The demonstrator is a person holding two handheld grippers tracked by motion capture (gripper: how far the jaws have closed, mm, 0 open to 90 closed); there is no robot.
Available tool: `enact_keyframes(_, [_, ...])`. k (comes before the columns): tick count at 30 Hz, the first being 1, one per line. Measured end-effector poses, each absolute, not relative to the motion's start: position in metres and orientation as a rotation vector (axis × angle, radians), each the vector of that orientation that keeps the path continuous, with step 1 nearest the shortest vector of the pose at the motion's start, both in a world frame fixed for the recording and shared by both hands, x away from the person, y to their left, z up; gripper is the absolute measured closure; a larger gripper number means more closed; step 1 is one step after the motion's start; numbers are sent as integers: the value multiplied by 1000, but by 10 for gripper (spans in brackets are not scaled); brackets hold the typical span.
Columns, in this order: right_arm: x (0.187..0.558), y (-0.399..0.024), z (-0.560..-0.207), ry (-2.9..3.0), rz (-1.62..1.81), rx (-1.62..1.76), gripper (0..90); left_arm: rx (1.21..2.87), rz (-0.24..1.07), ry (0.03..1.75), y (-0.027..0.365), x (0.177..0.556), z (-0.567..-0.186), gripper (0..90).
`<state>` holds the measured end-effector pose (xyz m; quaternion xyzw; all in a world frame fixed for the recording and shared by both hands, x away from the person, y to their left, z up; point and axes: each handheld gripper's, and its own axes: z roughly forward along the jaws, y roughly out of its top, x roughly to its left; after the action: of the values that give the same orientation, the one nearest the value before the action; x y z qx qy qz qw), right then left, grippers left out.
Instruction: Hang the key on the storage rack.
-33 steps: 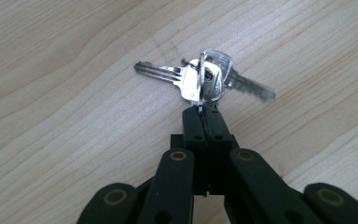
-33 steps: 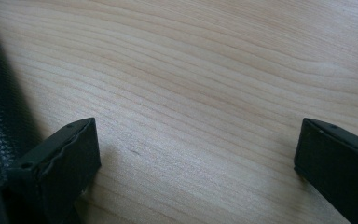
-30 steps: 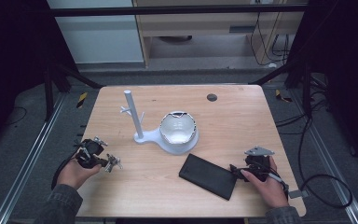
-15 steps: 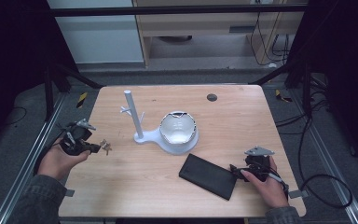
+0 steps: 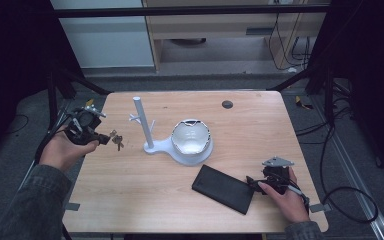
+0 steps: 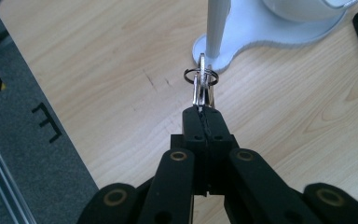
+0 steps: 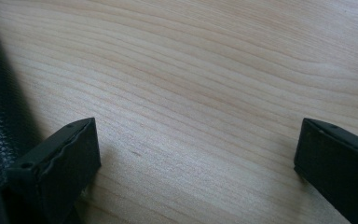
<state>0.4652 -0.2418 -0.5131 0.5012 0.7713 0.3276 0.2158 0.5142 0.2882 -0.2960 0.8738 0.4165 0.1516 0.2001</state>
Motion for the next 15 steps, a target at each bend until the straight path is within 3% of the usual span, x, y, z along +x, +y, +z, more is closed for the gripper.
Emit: enact_keyframes(15, [465,-242,-513,2139,910,1387,4,2439,475,1115,270,523,-263,900])
